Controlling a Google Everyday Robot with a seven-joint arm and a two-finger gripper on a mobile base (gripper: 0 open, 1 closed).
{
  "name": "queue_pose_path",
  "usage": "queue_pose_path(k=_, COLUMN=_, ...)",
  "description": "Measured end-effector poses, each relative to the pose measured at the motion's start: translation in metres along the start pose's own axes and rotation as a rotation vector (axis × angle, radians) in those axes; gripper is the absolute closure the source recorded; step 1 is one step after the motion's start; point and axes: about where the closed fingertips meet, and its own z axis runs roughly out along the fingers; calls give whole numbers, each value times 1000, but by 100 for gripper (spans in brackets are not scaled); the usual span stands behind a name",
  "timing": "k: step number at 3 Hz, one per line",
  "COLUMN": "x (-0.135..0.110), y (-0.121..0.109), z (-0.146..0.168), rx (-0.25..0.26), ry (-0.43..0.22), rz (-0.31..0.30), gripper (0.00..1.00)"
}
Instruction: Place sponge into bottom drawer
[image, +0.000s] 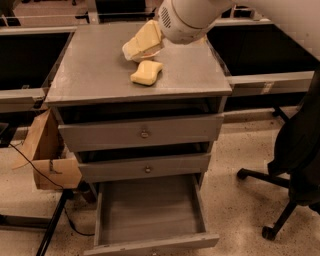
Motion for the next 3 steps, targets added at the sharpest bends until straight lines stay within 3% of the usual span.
queue_pose_path(k=1, x=-1, y=-1, z=18, rx=44, ry=31, rz=32, gripper=0)
queue_pose_path(k=3, x=-15, y=-26, z=102, rx=190, ry=83, rz=151, gripper=0)
